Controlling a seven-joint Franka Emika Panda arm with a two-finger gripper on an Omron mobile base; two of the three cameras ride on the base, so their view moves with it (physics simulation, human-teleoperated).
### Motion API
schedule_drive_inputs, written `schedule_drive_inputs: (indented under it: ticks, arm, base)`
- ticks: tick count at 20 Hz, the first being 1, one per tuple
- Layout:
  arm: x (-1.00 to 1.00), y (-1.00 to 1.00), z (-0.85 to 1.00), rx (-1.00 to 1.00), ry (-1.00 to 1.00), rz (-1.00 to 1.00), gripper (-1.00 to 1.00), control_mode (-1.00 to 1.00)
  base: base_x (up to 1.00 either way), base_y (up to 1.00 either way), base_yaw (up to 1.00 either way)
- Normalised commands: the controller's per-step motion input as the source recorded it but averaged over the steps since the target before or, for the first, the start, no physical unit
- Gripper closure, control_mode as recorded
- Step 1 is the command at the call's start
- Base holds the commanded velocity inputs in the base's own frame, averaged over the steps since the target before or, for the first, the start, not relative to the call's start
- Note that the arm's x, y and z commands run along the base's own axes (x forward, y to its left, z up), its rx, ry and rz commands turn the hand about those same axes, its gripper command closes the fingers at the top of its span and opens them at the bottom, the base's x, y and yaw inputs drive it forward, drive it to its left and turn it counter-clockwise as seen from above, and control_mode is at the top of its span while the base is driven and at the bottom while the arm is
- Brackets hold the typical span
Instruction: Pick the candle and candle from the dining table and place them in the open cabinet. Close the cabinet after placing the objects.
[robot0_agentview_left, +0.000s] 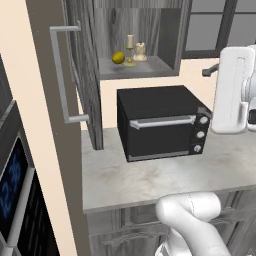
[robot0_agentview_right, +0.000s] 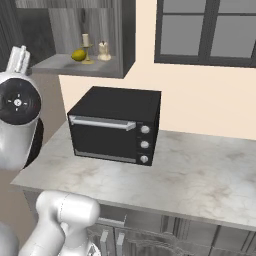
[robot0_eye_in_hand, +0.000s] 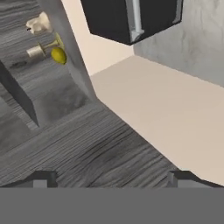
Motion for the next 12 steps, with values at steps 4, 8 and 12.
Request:
schedule_drive_inputs:
  ticks: [4, 8, 12]
  arm:
    - [-0.89, 0.1, 0.03, -0.24, -0.1, 0.09, -1.0, -1.0]
    - [-0.81, 0.25, 0.08, -0.27, -0.07, 0.12, -1.0, -1.0]
    - [-0.56, 0.45, 0.01, -0.3, -0.07, 0.12, -1.0, -1.0]
  base:
    - [0.0, 0.0, 0.0]
    - [0.0, 0.0, 0.0]
    - [0.0, 0.0, 0.0]
